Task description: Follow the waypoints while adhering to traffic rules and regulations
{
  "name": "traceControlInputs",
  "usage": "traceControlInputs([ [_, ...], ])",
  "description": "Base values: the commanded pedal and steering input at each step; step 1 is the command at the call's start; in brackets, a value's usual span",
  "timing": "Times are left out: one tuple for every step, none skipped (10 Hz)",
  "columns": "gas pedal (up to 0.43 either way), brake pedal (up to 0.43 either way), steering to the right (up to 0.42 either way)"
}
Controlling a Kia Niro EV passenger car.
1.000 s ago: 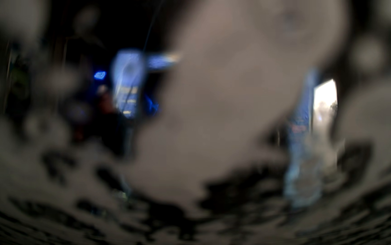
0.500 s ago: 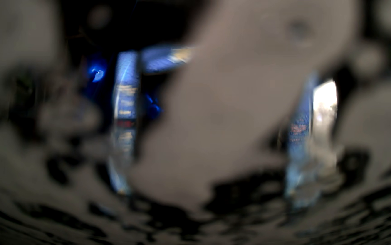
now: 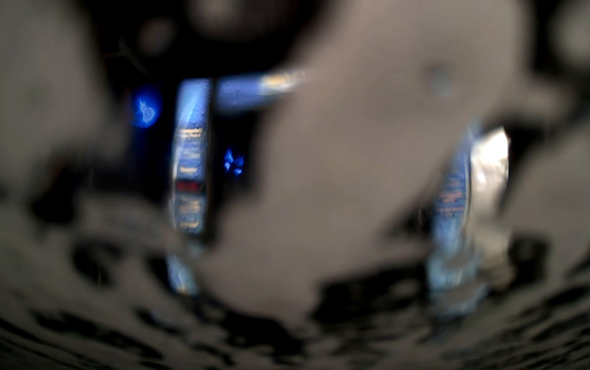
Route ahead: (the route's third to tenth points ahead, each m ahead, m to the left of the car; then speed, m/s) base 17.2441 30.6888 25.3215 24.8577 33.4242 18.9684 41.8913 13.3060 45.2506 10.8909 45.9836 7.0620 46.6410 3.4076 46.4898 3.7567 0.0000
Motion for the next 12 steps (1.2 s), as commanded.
traceControlInputs([
  [0.000,0.006,-0.014],
  [0.000,0.000,-0.015],
  [0.000,0.000,-0.015],
  [0.000,0.000,-0.015],
  [0.000,0.000,-0.014],
  [0.000,0.000,-0.014],
  [0.000,0.000,-0.014],
  [0.000,0.000,-0.014],
  [0.000,0.000,-0.015],
  [0.000,0.000,-0.014],
  [0.000,0.000,-0.015],
  [0.000,0.000,-0.014],
])
